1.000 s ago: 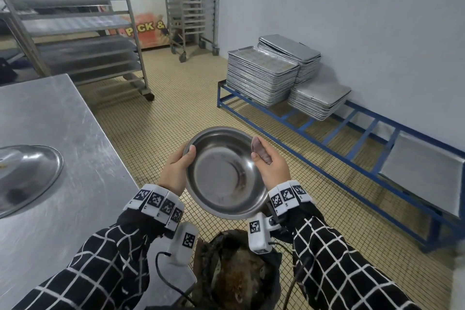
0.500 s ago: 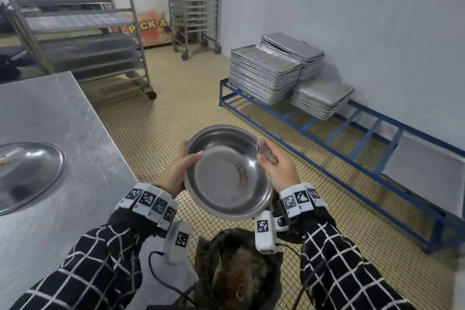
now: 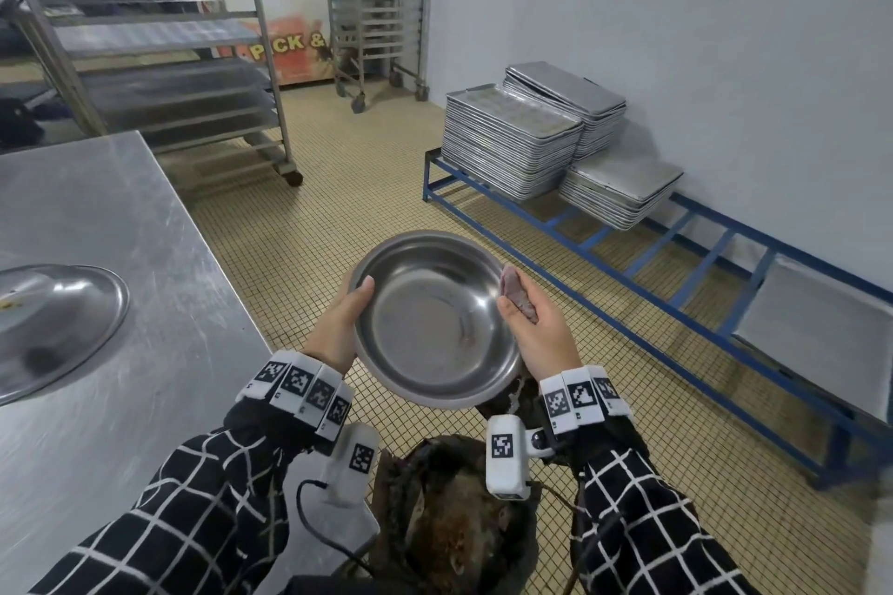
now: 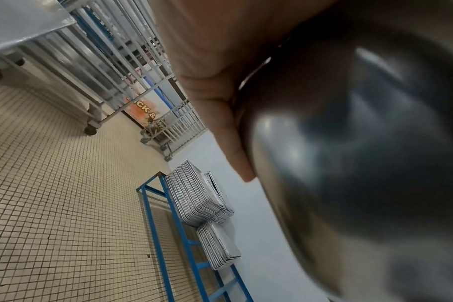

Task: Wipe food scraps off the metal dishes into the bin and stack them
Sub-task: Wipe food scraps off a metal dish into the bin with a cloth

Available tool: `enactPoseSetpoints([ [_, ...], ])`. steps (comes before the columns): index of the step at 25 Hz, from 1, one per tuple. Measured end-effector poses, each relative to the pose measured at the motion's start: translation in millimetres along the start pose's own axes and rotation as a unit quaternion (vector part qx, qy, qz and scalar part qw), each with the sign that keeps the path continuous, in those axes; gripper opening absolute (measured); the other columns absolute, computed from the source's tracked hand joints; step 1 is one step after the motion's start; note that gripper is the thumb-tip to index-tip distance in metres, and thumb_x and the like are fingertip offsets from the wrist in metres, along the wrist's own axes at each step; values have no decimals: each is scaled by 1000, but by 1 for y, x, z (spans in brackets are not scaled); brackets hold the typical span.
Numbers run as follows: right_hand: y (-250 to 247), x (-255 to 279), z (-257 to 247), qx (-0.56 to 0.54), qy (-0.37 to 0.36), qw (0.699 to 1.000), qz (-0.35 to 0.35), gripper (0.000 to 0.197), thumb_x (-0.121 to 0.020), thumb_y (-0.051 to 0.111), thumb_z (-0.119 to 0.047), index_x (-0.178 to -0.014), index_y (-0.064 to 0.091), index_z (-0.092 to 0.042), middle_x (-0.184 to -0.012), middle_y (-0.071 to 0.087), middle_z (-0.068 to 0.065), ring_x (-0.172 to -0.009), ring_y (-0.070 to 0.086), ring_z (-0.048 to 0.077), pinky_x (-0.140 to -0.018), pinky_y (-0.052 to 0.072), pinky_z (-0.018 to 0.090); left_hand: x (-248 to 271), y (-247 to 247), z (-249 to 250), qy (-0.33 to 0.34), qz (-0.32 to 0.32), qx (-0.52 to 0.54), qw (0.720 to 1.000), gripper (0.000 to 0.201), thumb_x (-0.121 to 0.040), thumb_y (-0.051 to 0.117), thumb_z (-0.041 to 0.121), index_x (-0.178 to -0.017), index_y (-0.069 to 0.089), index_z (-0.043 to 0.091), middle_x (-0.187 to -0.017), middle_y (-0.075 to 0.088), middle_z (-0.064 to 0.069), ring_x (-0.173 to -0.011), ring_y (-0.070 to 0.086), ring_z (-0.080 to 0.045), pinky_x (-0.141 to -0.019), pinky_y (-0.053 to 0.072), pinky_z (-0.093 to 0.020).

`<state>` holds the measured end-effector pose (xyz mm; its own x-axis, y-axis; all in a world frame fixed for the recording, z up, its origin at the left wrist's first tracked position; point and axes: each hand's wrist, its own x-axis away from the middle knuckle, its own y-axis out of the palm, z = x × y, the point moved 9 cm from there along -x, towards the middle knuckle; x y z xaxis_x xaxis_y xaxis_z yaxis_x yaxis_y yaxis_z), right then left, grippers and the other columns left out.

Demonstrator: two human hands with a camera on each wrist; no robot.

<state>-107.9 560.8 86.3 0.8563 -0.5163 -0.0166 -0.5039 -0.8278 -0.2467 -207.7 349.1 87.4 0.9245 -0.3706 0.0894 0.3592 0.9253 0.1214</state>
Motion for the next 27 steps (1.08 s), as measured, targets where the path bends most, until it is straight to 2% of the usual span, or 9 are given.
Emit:
enactPoseSetpoints([
  [5, 7, 9, -4, -20, -16, 999, 46, 55, -96, 53, -28, -147, 31, -31, -134, 43, -23, -118, 42, -6, -82, 35, 4, 0, -4, -9, 28, 60, 19, 998, 45, -99, 36, 45, -127, 55, 15, -108, 66, -8, -96, 64, -21, -84, 53, -35],
  [7, 5, 11, -8, -21, -27, 997, 62, 57, -96, 54, -26, -147, 29, -31, -133, 41, -25, -119, 40, -7, -88, 35, 5, 0, -1, -5, 57, 44, 7, 997, 41, -98, 42, 40, -132, 49, 17, -114, 63, -7, -99, 64, -19, -82, 54, -31],
  [10, -10, 8, -15, -17, -39, 995, 86, 56, -95, 56, -23, -146, 33, -27, -140, 46, -16, -124, 43, -2, -104, 38, 20, -7, 8, -2, 50, -42, 58, 996, 55, -81, 60, 31, -130, 38, 21, -110, 59, -8, -84, 67, -22, -65, 56, -32],
  [15, -20, 3, -30, 8, -57, 998, 24, 52, -93, 59, -22, -141, 42, -30, -125, 55, -26, -111, 50, -16, -93, 41, 6, -8, 9, -5, 8, -105, 79, 991, 82, -68, 70, 55, -128, 45, 7, -89, 65, -6, -70, 65, -20, -66, 57, -34],
  [17, -19, 5, -29, 14, -59, 998, 13, 53, -93, 59, -22, -142, 42, -30, -128, 56, -23, -116, 50, -12, -98, 41, 10, -5, 11, -2, 6, -126, 78, 989, 66, -75, 65, 59, -114, 55, 6, -72, 68, 1, -62, 65, -15, -66, 55, -31],
  [19, -14, 8, -26, 16, -55, 998, 4, 54, -93, 59, -23, -143, 40, -30, -130, 54, -23, -119, 49, -10, -100, 39, 13, -6, 8, 4, 2, -111, 60, 992, 36, -95, 45, 41, -104, 59, 10, -65, 68, 4, -59, 65, -11, -66, 51, -29],
  [22, -11, 11, -24, 11, -54, 998, 10, 54, -94, 57, -25, -144, 38, -29, -132, 52, -22, -119, 48, -8, -101, 38, 14, -4, 9, 14, 20, -75, -17, 997, 36, -102, 30, 28, -89, 60, 13, -61, 67, 5, -58, 64, -6, -66, 49, -23],
  [24, -11, 13, -23, -3, -46, 998, 31, 53, -95, 55, -26, -144, 36, -31, -131, 51, -22, -117, 48, -7, -98, 39, 15, -3, 7, 14, 28, -33, -36, 998, 38, -102, 29, 30, -87, 60, 13, -68, 67, 2, -65, 64, -10, -69, 50, -24],
  [27, -4, 15, -24, -26, -33, 997, 59, 54, -96, 53, -29, -146, 32, -33, -119, 49, -30, -108, 48, -9, -91, 42, 17, -5, 4, 7, 25, 32, -35, 999, 42, -101, 29, 41, -100, 61, 14, -97, 66, -14, -91, 63, -29, -87, 51, -44],
])
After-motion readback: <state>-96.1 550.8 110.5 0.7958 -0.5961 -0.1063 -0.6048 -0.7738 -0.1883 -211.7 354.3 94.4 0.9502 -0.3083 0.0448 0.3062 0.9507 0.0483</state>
